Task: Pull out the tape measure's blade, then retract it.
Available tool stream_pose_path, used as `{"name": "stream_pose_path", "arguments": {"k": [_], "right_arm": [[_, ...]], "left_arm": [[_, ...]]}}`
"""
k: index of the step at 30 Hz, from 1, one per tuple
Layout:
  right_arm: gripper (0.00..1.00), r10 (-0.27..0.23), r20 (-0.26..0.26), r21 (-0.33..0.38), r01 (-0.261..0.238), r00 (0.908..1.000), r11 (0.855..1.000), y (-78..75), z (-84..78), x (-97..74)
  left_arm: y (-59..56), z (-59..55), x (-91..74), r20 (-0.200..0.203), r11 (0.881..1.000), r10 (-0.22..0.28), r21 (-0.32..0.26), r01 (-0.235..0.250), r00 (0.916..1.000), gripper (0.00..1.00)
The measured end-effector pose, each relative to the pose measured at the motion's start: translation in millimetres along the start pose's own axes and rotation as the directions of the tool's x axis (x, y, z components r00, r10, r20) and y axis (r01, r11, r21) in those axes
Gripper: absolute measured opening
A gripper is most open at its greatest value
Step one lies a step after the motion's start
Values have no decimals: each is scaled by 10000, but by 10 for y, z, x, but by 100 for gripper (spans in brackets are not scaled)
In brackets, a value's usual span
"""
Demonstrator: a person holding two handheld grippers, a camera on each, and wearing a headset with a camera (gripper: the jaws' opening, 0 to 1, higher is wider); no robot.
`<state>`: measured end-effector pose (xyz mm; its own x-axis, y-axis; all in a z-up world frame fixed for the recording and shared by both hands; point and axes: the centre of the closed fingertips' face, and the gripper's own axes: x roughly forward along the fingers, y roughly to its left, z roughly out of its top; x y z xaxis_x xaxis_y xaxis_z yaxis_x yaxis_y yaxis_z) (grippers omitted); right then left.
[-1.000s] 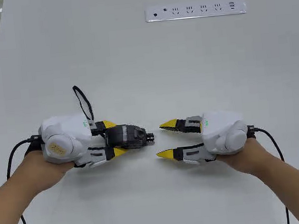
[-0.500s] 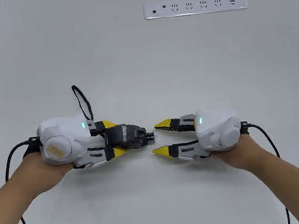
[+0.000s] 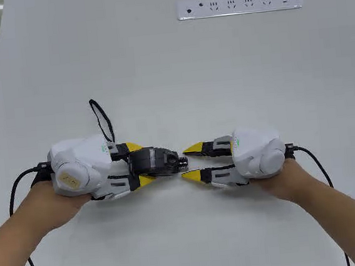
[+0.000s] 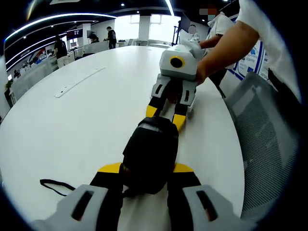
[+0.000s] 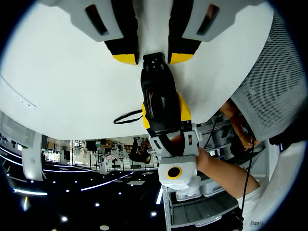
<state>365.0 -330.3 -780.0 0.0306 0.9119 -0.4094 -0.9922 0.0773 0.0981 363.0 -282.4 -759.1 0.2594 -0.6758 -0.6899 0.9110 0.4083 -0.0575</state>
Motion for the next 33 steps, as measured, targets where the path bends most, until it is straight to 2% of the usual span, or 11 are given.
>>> {"name": "stream_pose_path", "arguments": {"k": [8, 17, 33], "right_arm": [[18, -104, 157, -86, 105, 9998, 9999, -25, 7, 7], [14, 45, 210, -344, -37, 9998, 9994, -2, 3, -14], [13, 5, 459, -16, -5, 9989, 10000, -15, 12, -11]], "left_arm": [[14, -7, 8, 0, 10000, 1, -33, -1, 10000, 32], [9, -2, 15, -12, 10000, -59, -22, 59, 10000, 31], [14, -9, 17, -4, 10000, -49, -34, 49, 10000, 31]]}}
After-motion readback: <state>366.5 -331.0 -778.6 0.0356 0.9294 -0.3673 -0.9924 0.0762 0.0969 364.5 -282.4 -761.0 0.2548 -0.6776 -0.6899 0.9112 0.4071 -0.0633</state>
